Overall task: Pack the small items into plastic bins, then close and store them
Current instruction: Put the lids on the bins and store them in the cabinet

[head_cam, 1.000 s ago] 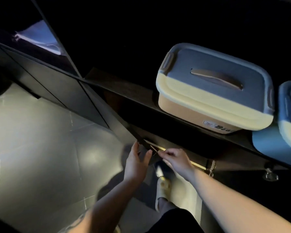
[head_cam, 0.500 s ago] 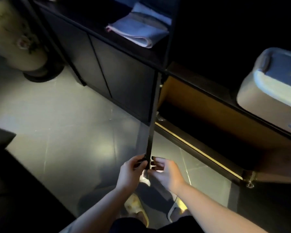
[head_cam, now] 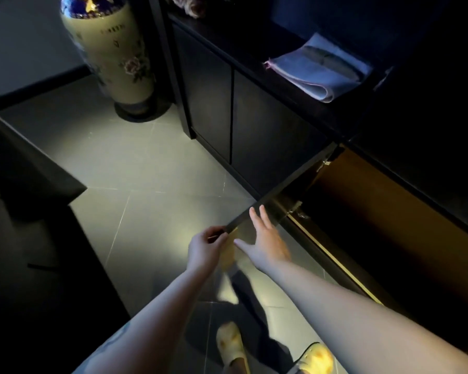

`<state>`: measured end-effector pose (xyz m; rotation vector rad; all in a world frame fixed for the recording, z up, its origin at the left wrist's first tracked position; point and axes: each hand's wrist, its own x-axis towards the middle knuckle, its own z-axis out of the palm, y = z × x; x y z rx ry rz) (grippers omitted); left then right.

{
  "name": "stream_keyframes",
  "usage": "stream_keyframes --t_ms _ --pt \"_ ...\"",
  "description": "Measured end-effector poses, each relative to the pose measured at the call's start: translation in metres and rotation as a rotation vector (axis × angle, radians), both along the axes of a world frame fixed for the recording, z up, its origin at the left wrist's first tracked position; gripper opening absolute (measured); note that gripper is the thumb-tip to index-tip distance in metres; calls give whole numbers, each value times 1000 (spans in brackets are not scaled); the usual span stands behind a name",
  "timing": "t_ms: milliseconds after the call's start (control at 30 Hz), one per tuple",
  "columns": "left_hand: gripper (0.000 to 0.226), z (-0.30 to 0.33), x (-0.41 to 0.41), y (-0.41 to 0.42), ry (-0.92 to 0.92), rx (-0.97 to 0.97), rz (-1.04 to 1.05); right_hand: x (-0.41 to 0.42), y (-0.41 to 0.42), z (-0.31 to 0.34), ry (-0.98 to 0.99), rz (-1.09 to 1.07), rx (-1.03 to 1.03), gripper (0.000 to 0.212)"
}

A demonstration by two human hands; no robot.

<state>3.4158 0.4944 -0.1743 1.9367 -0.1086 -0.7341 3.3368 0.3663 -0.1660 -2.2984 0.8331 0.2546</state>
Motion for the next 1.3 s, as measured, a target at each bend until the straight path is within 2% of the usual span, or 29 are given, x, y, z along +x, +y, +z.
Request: stream_keyframes --t_ms 167,333,433,567,667,767,933,1033,1133,1200,1300 --pt "30 5 4 -5 -3 9 -23 8 -14 9 75 36 48 83" --pt "34 32 -21 -35 -174 46 -57 -41 -29 19 -85 -158 123 74" --pt "32 61 -47 -87 -325 -32 -202 -87 -59 38 -170 -350 21 61" --pt "29 99 -97 -166 -352 -229 -525 -165 -118 77 -267 -557 -100 48" --pt "27 119 -140 -219 -368 -307 -678 -231 -159 105 -344 -773 -163 41" --pt "27 131 -184 -263 -383 -330 -780 -296 -192 128 -409 -925 -237 37" --pt "29 142 -238 -334 -481 -352 -865 -385 -243 148 -430 -1057 -390 31" --pt "36 146 -259 -371 -559 -335 -842 -421 -273 151 -396 -1117 -423 32" --pt "50 145 -270 -400 -568 -257 -754 -439 -297 144 -352 -1153 -355 47" --pt "57 142 -274 -411 -546 -222 -686 -442 -306 136 -395 -1168 -252 60" --pt "61 137 -275 -422 -541 -201 -662 -440 -318 128 -463 -1193 -190 68"
